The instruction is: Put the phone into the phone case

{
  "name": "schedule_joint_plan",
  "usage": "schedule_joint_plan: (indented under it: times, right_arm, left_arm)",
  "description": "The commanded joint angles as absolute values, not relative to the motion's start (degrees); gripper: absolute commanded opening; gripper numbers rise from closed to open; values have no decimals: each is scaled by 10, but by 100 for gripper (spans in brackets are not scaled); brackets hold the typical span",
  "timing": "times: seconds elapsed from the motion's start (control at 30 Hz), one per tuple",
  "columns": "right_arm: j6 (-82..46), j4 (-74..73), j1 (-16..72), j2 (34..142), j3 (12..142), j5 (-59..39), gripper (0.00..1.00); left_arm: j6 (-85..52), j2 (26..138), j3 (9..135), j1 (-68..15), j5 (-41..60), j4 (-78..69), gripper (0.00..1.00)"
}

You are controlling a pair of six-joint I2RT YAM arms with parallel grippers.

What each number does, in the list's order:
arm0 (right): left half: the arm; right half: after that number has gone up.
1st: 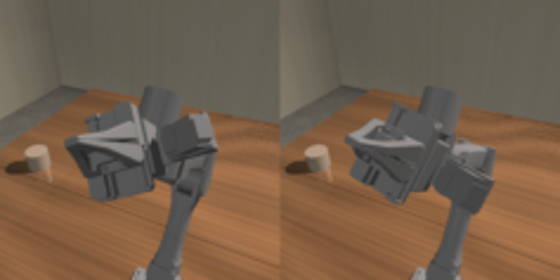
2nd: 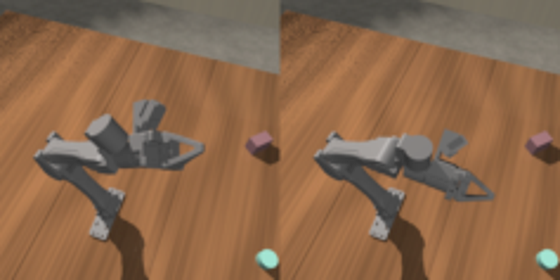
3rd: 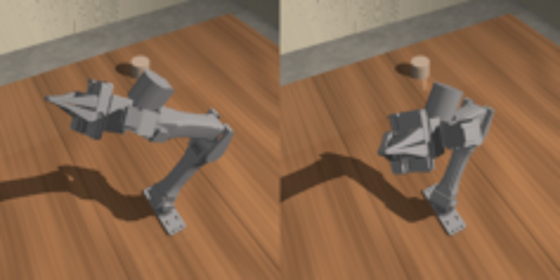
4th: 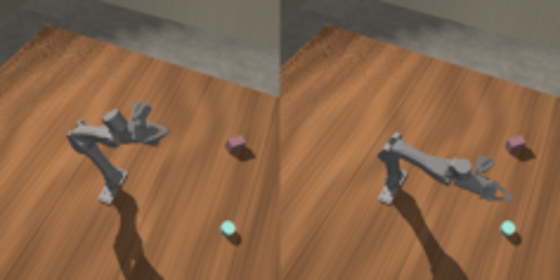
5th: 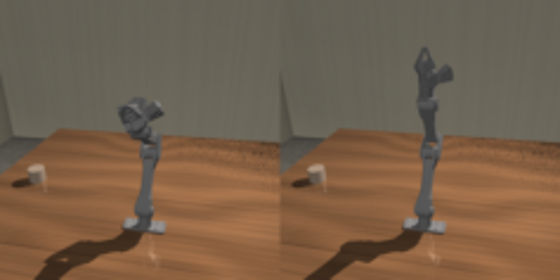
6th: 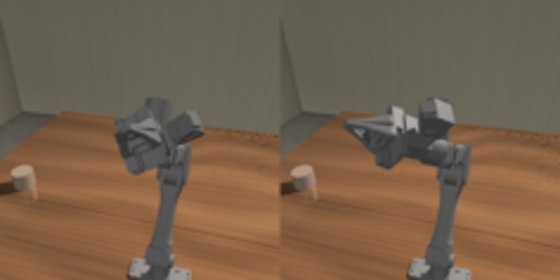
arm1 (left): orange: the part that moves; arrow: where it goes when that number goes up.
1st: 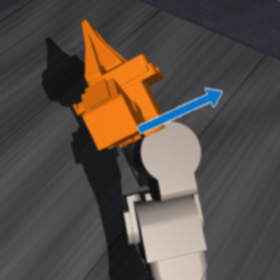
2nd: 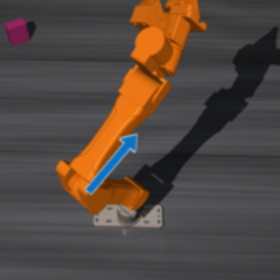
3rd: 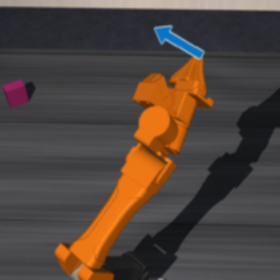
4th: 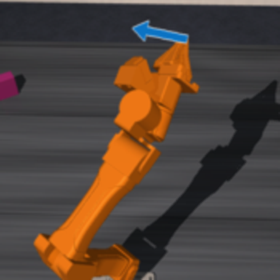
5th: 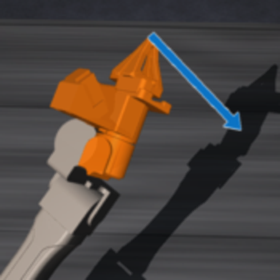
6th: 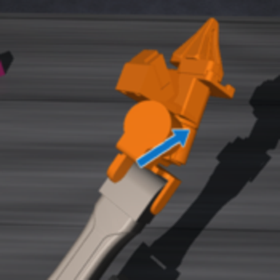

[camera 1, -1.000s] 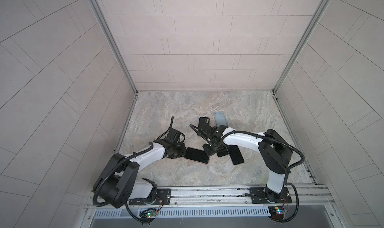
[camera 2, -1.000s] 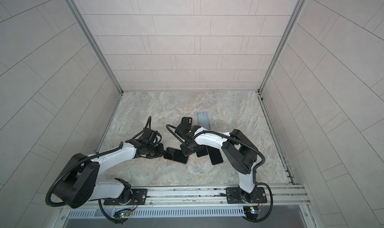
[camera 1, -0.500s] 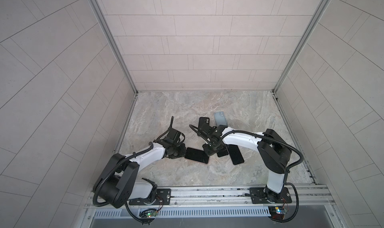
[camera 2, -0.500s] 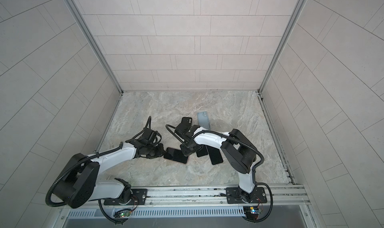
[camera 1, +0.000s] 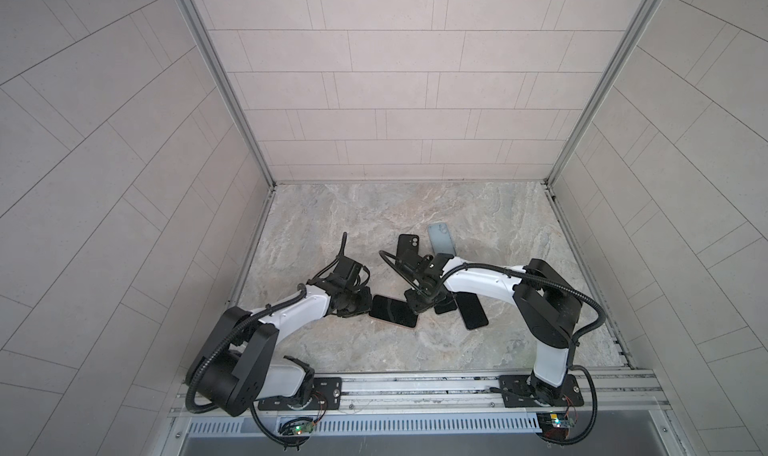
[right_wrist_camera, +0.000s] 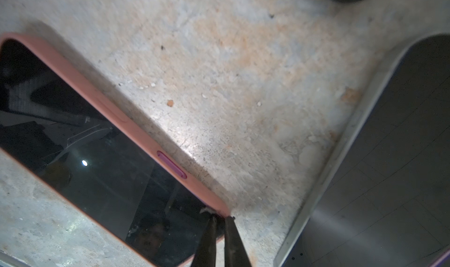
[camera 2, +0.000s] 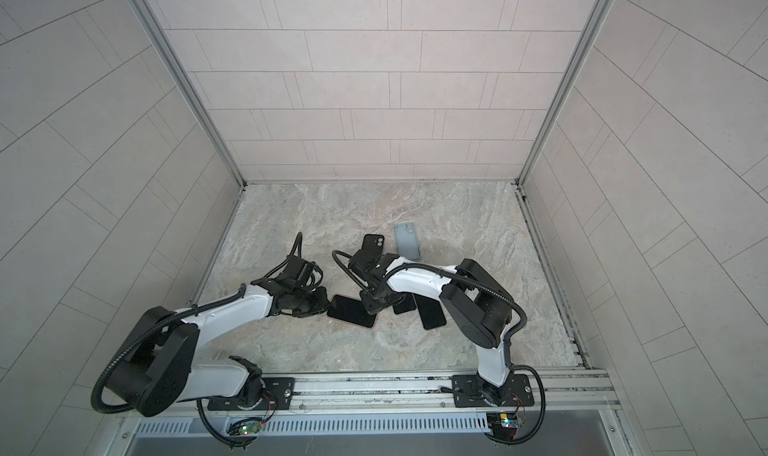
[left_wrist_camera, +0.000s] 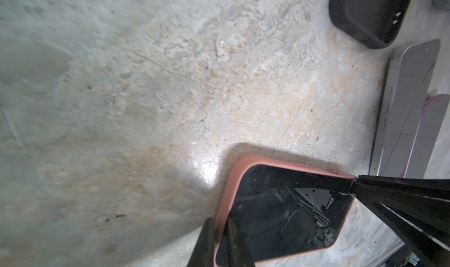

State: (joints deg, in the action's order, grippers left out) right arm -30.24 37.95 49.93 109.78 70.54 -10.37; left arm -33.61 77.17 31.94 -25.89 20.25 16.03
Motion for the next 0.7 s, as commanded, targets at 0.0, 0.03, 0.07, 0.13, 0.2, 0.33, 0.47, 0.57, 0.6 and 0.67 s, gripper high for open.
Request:
schedule_joint_plan:
  times: [0.0,0.03,0.07,0.13,0.2,0.33,0.47,0.57,0.6,0.67]
  right_arm:
    - [-299,386,529,1216,646,-133,15]
    - [-296,397,528,1197,653,-117,16]
    - [-294,406,527,1174,659,-102,16]
    - [-289,419,522,1121,670,-77,18]
    - [-279,427,521,1075,683,-67,20]
    - [-259,464,520,1037,721,-55,22]
    - [-266,459,520,1036,720,-61,20]
    - [-272,441,521,1038,714,-75,17]
    - [-272,436,522,1037,714,-78,17]
    - [-265,425,526,1034,717,-89,19]
  left_arm:
    - [-334,772,329,-261,196,183,13]
    - [-333,768,330,-260,194,187,13]
    - [-334,760,332,-259,189,192,13]
    - [-334,732,336,-258,176,204,14]
    - [-332,705,345,-257,166,222,14]
    - [-326,675,371,-257,166,257,11]
    - [-326,643,391,-257,167,291,7]
    - [-327,592,407,-257,164,317,4]
    - [-323,575,414,-257,165,325,4]
    - [-311,535,435,-257,169,352,4]
